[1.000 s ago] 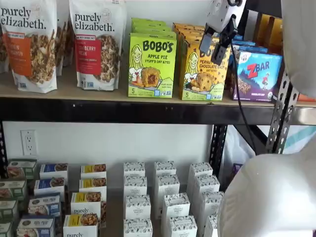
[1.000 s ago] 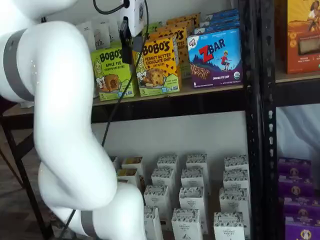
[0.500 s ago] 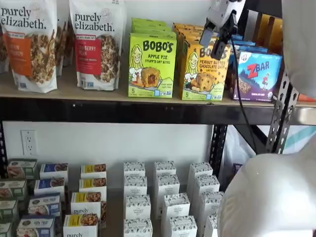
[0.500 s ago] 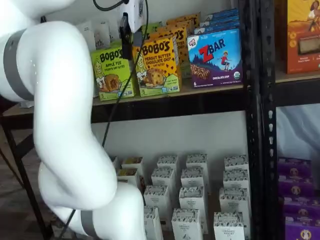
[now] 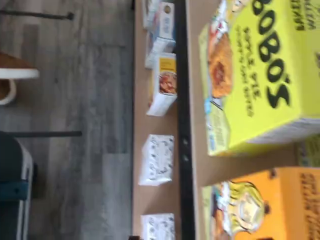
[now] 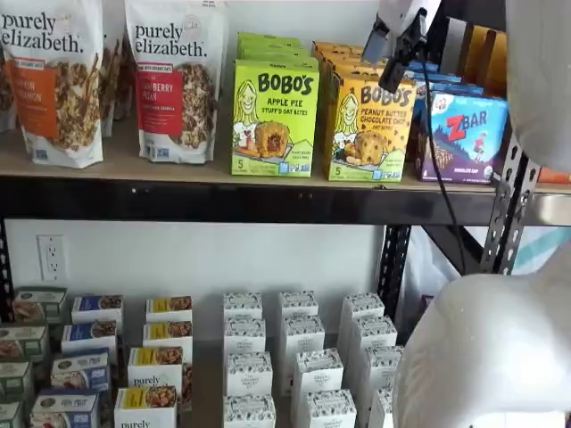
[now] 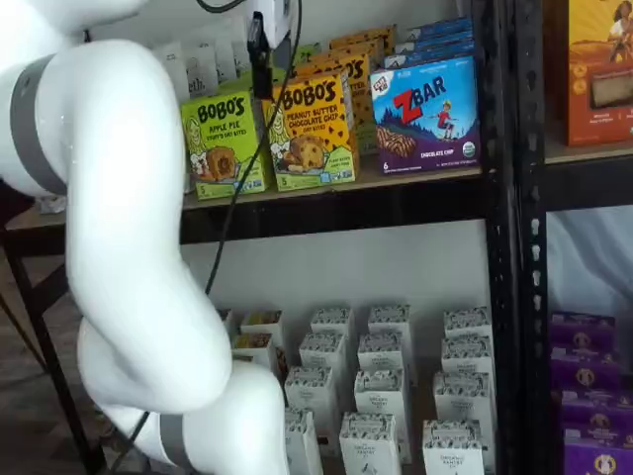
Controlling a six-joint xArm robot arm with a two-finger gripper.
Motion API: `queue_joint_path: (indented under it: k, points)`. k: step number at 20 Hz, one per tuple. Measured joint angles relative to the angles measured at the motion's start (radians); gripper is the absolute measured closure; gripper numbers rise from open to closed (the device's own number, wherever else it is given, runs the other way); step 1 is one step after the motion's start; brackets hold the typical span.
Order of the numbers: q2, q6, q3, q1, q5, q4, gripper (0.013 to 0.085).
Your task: Pick up the orange box on the top shelf, the fifth box from the left
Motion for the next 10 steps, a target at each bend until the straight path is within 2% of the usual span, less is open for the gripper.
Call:
queue_joint_path:
  k: [4,10]
  points:
    - [0.037,-0.014,-0.031,-0.001,-0.039,-0.035,0.013]
    - [0.117,-0.034,-0.106,0.002,-0.033,-0.113,0.013]
